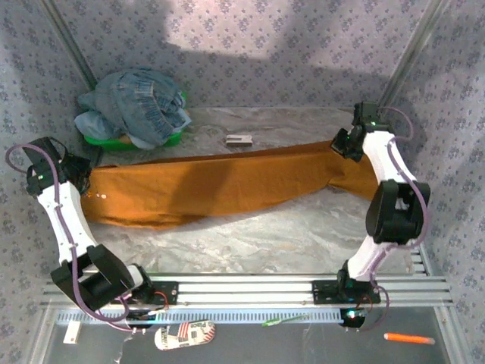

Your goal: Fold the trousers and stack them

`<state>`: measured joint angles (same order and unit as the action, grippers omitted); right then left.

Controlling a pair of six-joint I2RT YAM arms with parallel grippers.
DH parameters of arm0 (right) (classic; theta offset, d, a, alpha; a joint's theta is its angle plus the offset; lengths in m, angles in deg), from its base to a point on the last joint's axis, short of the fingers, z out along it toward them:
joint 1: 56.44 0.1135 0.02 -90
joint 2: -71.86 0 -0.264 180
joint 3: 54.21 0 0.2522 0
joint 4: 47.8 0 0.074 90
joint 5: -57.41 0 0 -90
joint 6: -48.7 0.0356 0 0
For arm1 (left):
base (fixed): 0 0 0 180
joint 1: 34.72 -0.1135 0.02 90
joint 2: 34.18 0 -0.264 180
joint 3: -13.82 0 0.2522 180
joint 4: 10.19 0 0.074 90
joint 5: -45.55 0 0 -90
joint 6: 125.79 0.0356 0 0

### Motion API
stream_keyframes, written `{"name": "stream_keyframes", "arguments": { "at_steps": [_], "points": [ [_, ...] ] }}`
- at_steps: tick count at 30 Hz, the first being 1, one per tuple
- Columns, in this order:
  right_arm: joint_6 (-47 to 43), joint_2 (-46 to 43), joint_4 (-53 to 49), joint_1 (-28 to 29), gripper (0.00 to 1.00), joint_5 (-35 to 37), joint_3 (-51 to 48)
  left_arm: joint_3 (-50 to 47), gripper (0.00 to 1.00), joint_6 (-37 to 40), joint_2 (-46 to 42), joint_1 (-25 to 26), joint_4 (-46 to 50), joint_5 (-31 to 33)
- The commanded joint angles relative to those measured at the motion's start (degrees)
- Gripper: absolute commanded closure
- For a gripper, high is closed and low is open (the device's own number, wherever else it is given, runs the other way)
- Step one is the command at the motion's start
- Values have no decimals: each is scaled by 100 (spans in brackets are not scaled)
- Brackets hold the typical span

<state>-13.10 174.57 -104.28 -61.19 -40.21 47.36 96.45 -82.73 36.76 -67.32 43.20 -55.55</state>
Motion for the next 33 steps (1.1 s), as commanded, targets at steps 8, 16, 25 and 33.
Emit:
{"name": "stream_keyframes", "arguments": {
  "at_steps": [8,16,25,33],
  "points": [
    [-592,1995,-840,-74,100,803,2508,-21,100,141,828,84,-1044,818],
    [-440,2571,-976,-93,95,363,3058,84,84,50,1678,480,-1100,952],
    [-310,2605,-928,-491,53,-231,3034,233,69,-119,2476,606,-1165,1050],
    [714,3427,-1274,-806,45,-556,3752,-95,69,-220,2425,623,-1318,1118]
  ]
}}
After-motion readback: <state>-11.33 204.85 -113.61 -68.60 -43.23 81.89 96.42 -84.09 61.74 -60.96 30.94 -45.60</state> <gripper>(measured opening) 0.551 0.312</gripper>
